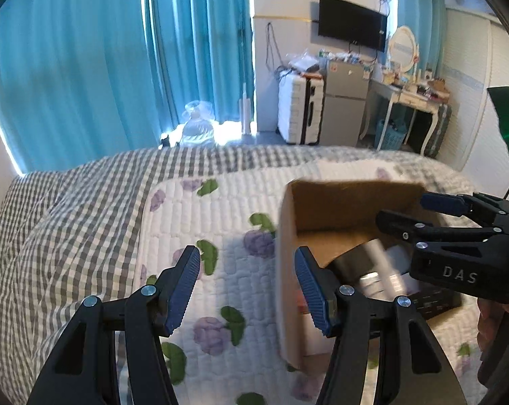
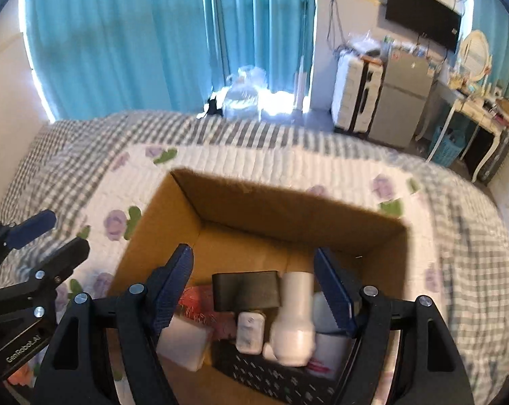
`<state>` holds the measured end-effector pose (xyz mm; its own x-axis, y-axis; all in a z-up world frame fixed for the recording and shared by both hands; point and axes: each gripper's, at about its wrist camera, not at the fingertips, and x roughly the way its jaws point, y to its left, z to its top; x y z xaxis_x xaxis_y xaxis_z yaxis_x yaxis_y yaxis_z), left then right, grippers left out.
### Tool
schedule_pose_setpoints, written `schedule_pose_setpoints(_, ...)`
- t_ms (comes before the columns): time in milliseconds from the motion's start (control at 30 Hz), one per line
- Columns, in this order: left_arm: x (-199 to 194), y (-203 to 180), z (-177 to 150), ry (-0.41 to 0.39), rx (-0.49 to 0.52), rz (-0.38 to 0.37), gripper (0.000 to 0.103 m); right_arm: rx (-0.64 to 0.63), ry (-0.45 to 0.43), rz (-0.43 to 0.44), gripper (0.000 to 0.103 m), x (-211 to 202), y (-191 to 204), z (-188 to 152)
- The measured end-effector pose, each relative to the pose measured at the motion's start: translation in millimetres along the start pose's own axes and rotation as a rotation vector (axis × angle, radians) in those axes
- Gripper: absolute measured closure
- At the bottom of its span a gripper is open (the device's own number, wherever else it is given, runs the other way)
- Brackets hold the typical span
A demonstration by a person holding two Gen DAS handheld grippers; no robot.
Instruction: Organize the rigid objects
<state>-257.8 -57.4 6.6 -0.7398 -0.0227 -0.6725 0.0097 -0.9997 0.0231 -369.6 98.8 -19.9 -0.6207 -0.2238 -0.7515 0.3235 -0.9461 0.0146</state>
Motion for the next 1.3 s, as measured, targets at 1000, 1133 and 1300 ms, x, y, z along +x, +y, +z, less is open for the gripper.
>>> schedule_pose_setpoints(1000, -174, -56, -66, -0.430, 0.029, 0.015, 0.000, 0.146, -0.529, -0.111, 0.000, -256, -45, -132)
schedule_pose_setpoints(1133, -147, -52, -94, -0.449, 0.017, 0.027, 0.000, 0.150, -0.551, -0.164, 0.000, -221, -44, -151)
schedule_pose_setpoints(1300, -127, -53, -121, -0.425, 0.027, 0.033, 0.000, 0.110, -0.519, -0.173, 0.000, -176, -40, -174)
